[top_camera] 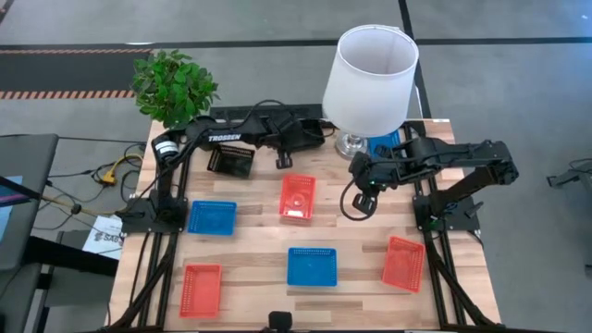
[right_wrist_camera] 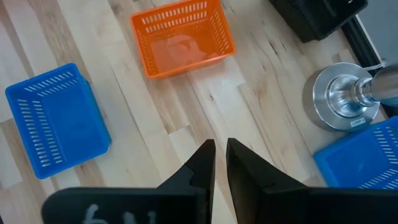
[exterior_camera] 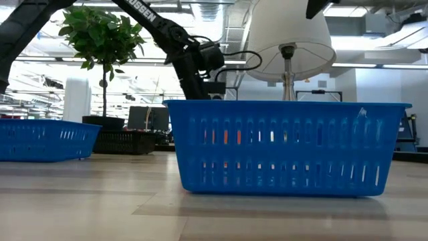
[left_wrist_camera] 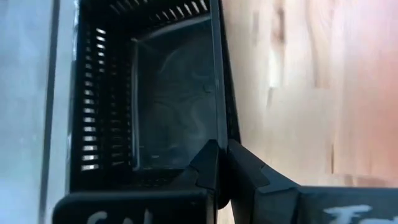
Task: Stack baskets by color
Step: Stack the bottom black bin on the top right black bin
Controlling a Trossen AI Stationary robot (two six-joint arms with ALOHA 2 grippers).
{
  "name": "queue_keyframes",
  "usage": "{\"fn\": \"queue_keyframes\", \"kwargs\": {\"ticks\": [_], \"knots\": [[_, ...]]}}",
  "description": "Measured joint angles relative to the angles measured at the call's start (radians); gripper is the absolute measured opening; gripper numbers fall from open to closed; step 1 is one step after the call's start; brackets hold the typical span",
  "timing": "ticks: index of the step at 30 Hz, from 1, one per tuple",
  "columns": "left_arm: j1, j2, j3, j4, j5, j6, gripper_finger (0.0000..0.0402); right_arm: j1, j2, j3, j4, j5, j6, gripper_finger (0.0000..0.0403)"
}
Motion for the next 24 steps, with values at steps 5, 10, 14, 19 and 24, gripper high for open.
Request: {"fn": "queue_keyframes", "kwargs": {"ticks": [5,10,14,19,24], "knots": [[-0.003,0.0,-0.012,0.001,0.056,0.135,0.0,-0.001,0.0,0.0,0.0,0.0,0.0,0.0063],[0.012,0.0,-0.012,-0.005,0.088,0.223,0.0,-0.001,0.0,0.0,0.0,0.0,0.0,0.0063],[0.02,0.0,-0.012,-0.019,0.084,0.196,0.0001,-0.002,0.0,0.0,0.0,0.0,0.0,0.0063],[0.021,0.0,-0.013,-0.057,0.068,0.147,0.0035,-0.014,0.0,0.0,0.0,-0.002,-0.003,0.0063],[0.021,0.0,-0.013,-0.104,0.071,0.077,0.0099,-0.028,0.0,0.0,0.0,-0.002,-0.008,0.0063]]}}
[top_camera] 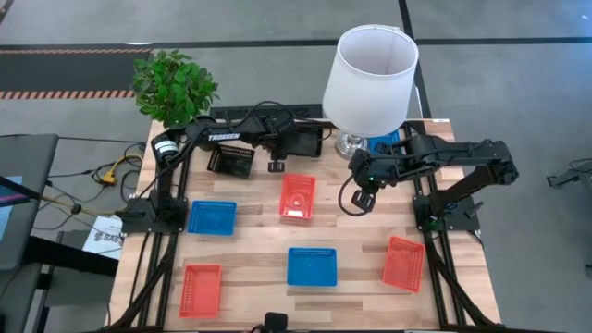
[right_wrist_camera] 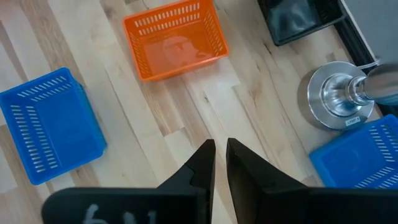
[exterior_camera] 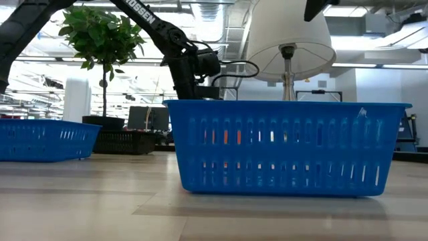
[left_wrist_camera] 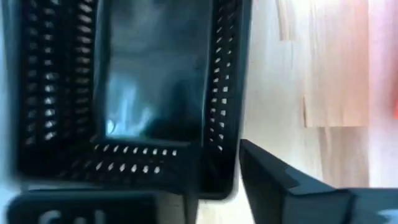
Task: Stack baskets by color
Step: Stack the bottom black bin on the top right black bin, then stack the bottom right orange bin on the top orange bin
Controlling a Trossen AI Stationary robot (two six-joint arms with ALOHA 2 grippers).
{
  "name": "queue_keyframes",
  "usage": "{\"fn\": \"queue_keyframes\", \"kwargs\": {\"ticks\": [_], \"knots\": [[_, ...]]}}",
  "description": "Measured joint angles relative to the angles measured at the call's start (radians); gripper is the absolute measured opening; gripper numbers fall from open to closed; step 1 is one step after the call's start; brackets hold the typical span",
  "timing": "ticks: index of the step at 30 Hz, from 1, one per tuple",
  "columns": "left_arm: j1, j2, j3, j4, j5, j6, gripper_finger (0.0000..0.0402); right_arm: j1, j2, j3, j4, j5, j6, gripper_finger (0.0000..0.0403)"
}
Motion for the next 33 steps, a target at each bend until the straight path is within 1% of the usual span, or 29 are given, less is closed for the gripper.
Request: {"fn": "queue_keyframes", "kwargs": {"ticks": [4,7,13,15,18,21,22,24,27,30,31,33], "knots": [[0.0,-0.015,0.0,-0.009,0.023,-0.024,0.0148,-0.001,0.0,0.0,0.0,0.0,-0.001,0.0063],[0.0,-0.052,0.0,-0.005,0.024,-0.048,0.0179,-0.001,0.0,0.0,0.001,-0.001,-0.004,0.0063],[0.0,-0.132,0.0,-0.006,0.063,-0.123,0.0225,0.004,0.0,0.0,0.0,-0.004,0.004,0.0063],[0.002,-0.169,0.0,-0.049,0.087,-0.147,0.0235,0.023,0.0,0.0,-0.007,-0.009,0.02,0.0063],[0.005,-0.224,0.0,-0.148,0.169,-0.218,0.0241,0.071,0.0,0.0,-0.028,-0.027,0.051,0.0063],[0.0,-0.272,-0.003,-0.259,0.307,-0.298,0.0242,0.13,0.0,-0.028,-0.032,-0.038,0.087,0.0063],[-0.005,-0.29,-0.018,-0.28,0.352,-0.32,0.0242,0.151,-0.002,-0.052,-0.029,-0.065,0.094,0.0063],[-0.035,-0.334,-0.069,-0.288,0.398,-0.359,0.0242,0.186,-0.013,-0.11,-0.02,-0.155,0.118,0.0063],[-0.102,-0.427,-0.179,-0.277,0.38,-0.404,0.0238,0.24,-0.041,-0.23,0.052,-0.257,0.194,0.0063],[-0.182,-0.526,-0.293,-0.23,0.356,-0.496,0.0231,0.29,-0.074,-0.348,0.151,-0.322,0.293,0.0066],[-0.21,-0.562,-0.328,-0.209,0.354,-0.541,0.0229,0.302,-0.084,-0.385,0.179,-0.331,0.345,0.007],[-0.272,-0.628,-0.387,-0.12,0.348,-0.637,0.0225,0.327,-0.101,-0.452,0.213,-0.337,0.506,0.0082]]}}
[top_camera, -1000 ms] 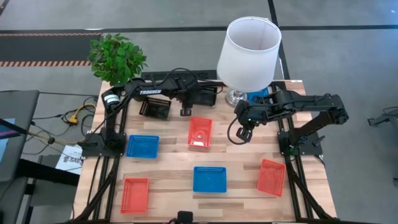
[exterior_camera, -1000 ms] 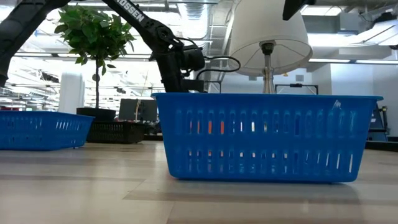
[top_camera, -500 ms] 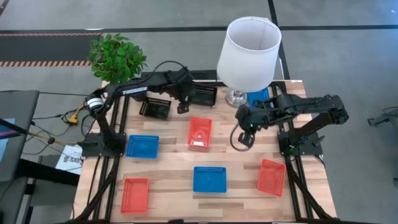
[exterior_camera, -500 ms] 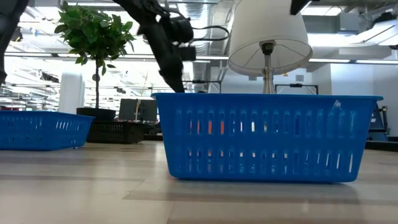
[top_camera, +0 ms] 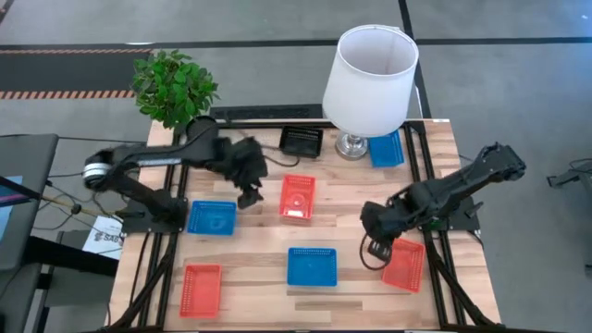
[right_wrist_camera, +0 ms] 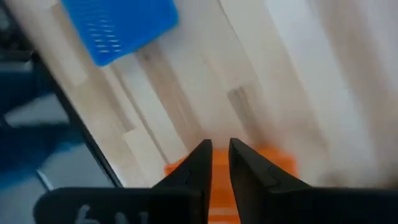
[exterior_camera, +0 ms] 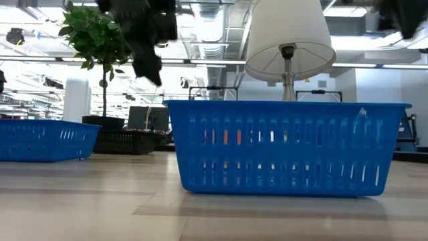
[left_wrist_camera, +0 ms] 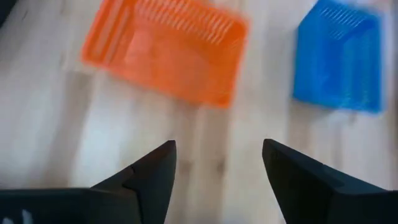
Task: Stack baskets by color
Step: Stack the bottom right orange bin on the top orange bin
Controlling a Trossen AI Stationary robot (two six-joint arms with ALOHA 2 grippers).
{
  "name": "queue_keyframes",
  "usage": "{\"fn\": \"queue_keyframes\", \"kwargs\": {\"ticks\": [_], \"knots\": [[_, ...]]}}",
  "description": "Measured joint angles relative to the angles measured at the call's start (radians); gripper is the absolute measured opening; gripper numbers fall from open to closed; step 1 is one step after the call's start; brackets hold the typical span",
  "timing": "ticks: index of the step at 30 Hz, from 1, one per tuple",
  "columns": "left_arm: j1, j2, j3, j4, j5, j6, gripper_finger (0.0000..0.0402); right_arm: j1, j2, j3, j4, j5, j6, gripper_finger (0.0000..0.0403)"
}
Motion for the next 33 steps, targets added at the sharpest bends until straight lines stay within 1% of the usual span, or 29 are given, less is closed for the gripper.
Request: {"fn": "queue_keyframes", "kwargs": {"ticks": [2,5,8,10,16,20,25,28,31,33], "knots": [[-0.062,-0.058,-0.053,0.086,-0.034,-0.079,0.0223,0.02,-0.014,-0.063,0.029,-0.002,0.208,0.0097],[-0.14,-0.11,-0.105,0.216,-0.128,-0.141,0.0221,0.045,-0.014,-0.147,0.027,-0.001,0.51,0.0125],[-0.184,-0.12,-0.114,0.261,-0.202,-0.167,0.0221,0.07,0.005,-0.209,0.03,-0.013,0.677,0.0155],[-0.196,-0.119,-0.114,0.263,-0.214,-0.174,0.0221,0.079,0.021,-0.234,0.03,-0.02,0.756,0.0176],[-0.203,-0.114,-0.114,0.278,-0.218,-0.182,0.0221,0.092,0.026,-0.283,0.065,-0.014,0.897,0.0236],[-0.203,-0.114,-0.114,0.28,-0.218,-0.191,0.0221,0.111,0.026,-0.311,0.081,0.01,0.991,0.0254],[-0.203,-0.114,-0.114,0.285,-0.202,-0.191,0.0221,0.148,0.04,-0.366,0.189,0.014,1.074,0.0252],[-0.203,-0.114,-0.114,0.285,-0.191,-0.179,0.0221,0.157,0.086,-0.389,0.272,0.013,1.098,0.0245],[-0.203,-0.114,-0.114,0.276,-0.185,-0.173,0.0221,0.168,0.139,-0.385,0.299,0.0,1.105,0.0228],[-0.202,-0.115,-0.114,0.259,-0.181,-0.171,0.0221,0.168,0.182,-0.388,0.339,-0.01,1.109,0.0208]]}}
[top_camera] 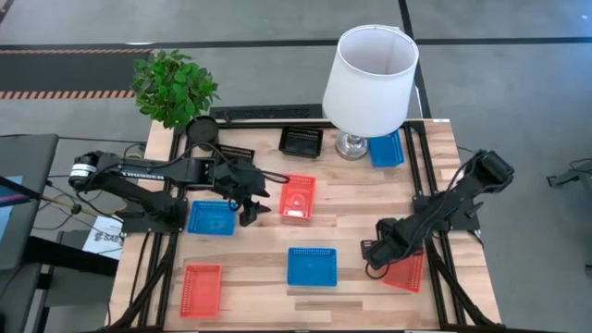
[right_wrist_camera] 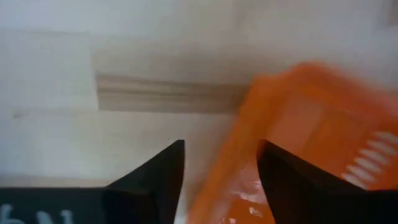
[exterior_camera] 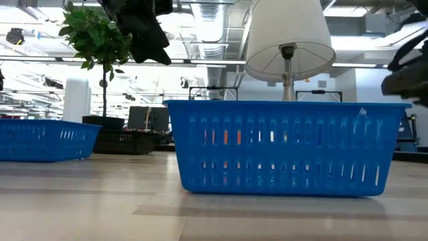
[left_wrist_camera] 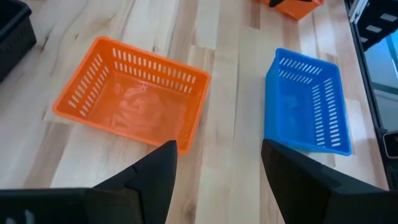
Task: Stack baskets by color
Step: Stack the bottom right orange bin on the top orange bin
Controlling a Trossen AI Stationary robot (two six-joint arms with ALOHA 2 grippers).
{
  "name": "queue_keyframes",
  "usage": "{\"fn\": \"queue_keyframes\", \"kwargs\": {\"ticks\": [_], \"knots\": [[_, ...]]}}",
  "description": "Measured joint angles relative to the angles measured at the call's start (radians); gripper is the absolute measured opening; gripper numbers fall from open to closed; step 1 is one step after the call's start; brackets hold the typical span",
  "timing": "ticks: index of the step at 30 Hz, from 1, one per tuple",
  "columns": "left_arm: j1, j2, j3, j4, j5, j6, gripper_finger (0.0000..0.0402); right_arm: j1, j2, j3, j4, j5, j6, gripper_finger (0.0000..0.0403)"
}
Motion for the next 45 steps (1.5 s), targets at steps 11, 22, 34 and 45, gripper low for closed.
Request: {"fn": "queue_keyframes", "kwargs": {"ticks": [11,22,34,45], "knots": [[0.0,-0.001,0.0,-0.082,0.035,0.037,0.0221,-0.045,0.077,0.131,-0.03,0.029,-0.111,0.0014],[0.004,-0.039,0.001,-0.08,0.012,0.11,0.0221,-0.275,-0.024,0.471,-0.091,0.498,-0.492,0.0004],[0.034,-0.104,0.001,-0.06,-0.164,0.164,0.0221,-0.603,0.096,0.488,0.505,0.358,-0.879,0.0003],[0.038,-0.105,0.001,-0.063,-0.119,0.209,0.0221,-0.622,0.283,0.636,0.418,0.237,-0.802,0.0002]]}}
